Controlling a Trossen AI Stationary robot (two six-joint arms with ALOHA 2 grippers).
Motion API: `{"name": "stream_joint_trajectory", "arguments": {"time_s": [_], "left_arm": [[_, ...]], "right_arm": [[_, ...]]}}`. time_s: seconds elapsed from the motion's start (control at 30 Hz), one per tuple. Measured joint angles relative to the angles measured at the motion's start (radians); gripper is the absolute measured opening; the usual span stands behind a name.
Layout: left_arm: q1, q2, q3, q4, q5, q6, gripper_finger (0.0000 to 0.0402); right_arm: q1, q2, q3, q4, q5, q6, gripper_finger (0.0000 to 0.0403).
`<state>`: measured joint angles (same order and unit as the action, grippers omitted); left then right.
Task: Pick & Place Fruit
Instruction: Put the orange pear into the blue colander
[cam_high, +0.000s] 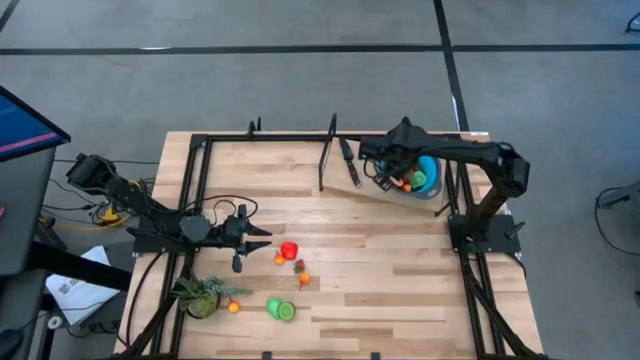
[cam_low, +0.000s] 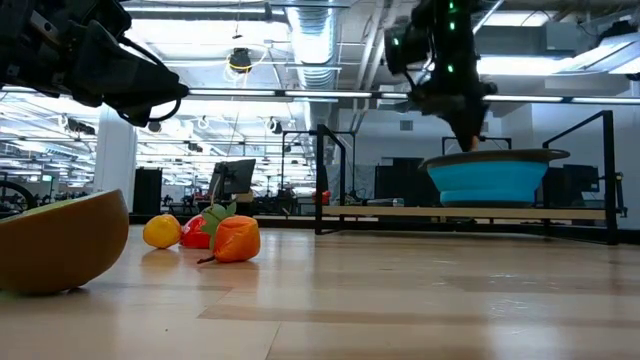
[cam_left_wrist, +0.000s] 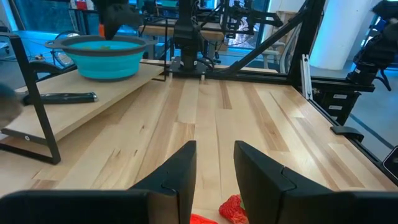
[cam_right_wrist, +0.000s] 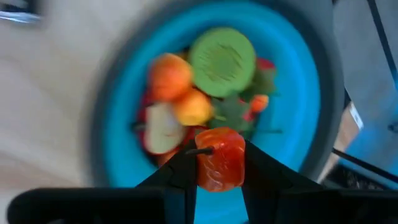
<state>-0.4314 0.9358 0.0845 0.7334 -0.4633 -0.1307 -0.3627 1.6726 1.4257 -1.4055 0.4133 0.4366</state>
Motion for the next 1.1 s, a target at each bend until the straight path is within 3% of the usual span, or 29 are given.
{"name": "stream_joint_trajectory", "arguments": {"time_s": [0.17, 0.43, 0.53, 0.8, 1.1], "left_arm": [[0.000, 0.000, 0.000, 0.000, 0.000, 0.000, 0.0103], [0.000, 0.000, 0.000, 0.000, 0.000, 0.000, 0.0103], [0.000, 0.000, 0.000, 0.000, 0.000, 0.000, 0.0103], [0.000, 0.000, 0.000, 0.000, 0.000, 0.002, 0.0103], [0.000, 0.000, 0.000, 0.000, 0.000, 0.021, 0.0103]], "right_arm": [[-0.068, -0.001, -0.050, 0.002, 0.004, -0.003, 0.0097], [-0.080, -0.002, -0.069, 0.004, 0.021, -0.033, 0.0224], [-0.061, -0.016, -0.063, 0.000, 0.023, -0.040, 0.0239], [0.143, -0.095, -0.045, 0.117, -0.107, -0.055, 0.0171], [0.424, -0.109, -0.044, 0.450, -0.126, -0.055, 0.0098]]}}
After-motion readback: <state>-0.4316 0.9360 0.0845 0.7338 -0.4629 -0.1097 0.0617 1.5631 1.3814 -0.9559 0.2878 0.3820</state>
